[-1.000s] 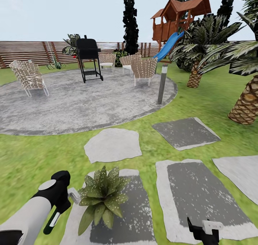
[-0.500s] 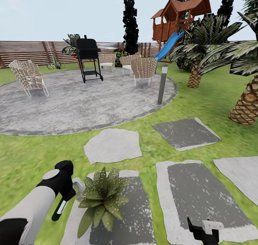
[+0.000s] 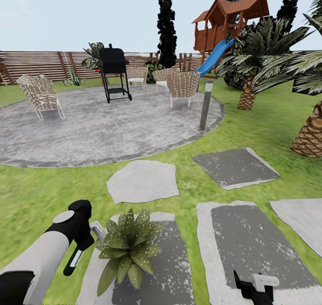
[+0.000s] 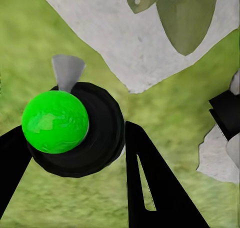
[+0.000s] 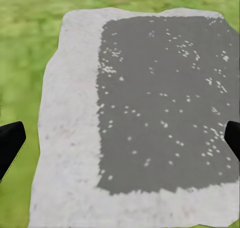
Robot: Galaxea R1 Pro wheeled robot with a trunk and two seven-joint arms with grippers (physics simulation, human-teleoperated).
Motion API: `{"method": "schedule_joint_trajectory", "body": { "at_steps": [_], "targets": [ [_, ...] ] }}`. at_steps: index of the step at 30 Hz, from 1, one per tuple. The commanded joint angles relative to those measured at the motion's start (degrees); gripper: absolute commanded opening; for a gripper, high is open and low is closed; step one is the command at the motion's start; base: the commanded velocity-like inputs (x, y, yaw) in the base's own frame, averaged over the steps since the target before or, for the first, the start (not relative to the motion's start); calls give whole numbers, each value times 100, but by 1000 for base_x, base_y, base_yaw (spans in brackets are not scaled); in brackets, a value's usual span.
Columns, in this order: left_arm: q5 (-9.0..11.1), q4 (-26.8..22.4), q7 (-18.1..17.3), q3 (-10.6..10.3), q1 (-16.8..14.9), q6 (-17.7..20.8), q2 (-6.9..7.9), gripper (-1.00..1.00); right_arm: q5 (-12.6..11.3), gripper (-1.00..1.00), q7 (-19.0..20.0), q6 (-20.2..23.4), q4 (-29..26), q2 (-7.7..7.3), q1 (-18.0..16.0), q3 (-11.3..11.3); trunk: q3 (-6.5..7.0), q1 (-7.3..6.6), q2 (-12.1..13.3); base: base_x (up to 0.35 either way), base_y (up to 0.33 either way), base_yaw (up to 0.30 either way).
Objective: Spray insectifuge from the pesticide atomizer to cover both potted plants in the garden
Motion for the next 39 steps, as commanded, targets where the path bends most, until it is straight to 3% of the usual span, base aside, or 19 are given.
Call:
{"method": "schedule_joint_trajectory", "body": {
  "at_steps": [1, 24, 39],
  "targets": [
    [-36, -13, -50, -9, -9, 53, 0, -100, -1, 100, 58, -19, 4, 1, -4, -49, -5, 0, -2, 135, -205, 259],
    [-31, -67, -50, -8, -35, 53, -1, -100, -1, 100, 58, -19, -2, 0, -4, -49, -5, 0, -2, 76, -253, 35],
    [-34, -23, -50, -12, -23, 53, -29, -100, -1, 100, 58, -19, 2, 1, -4, -49, -5, 0, -2, 33, -21, 95]
  ]
}}
